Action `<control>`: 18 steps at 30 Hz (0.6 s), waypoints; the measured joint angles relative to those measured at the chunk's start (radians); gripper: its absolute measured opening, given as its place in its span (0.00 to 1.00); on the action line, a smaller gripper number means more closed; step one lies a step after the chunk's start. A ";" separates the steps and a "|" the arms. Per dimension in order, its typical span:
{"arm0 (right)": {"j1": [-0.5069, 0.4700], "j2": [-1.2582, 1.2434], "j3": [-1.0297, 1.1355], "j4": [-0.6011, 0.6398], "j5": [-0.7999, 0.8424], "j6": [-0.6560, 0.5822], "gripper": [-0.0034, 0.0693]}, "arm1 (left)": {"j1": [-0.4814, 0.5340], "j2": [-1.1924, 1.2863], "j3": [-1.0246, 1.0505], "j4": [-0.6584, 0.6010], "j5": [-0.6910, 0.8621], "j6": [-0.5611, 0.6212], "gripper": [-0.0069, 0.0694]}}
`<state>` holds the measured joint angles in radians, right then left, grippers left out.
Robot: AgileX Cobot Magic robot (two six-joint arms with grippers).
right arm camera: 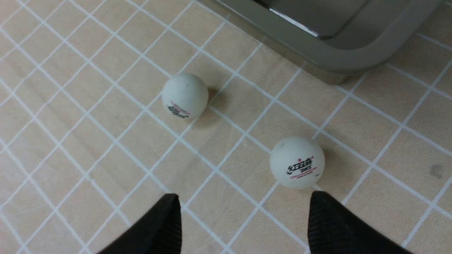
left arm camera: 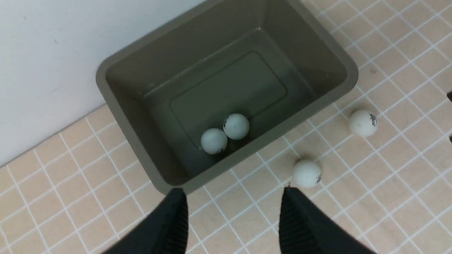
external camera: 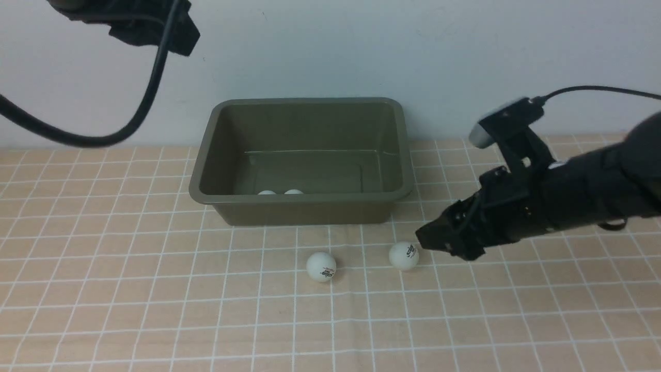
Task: Put the table tennis balls into the box on the light coffee tablecloth.
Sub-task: 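Reach for and grasp a ping pong ball on the table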
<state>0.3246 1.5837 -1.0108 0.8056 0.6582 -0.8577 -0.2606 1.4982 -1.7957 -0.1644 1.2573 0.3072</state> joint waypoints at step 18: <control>0.045 0.266 -0.168 -0.216 -0.018 0.183 0.69 | -0.005 0.002 0.019 -0.012 0.003 0.000 0.45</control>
<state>0.3697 1.8496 -1.1788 0.5898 0.6401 -0.6747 -0.2652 1.5003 -1.7771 -0.1760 1.2599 0.3074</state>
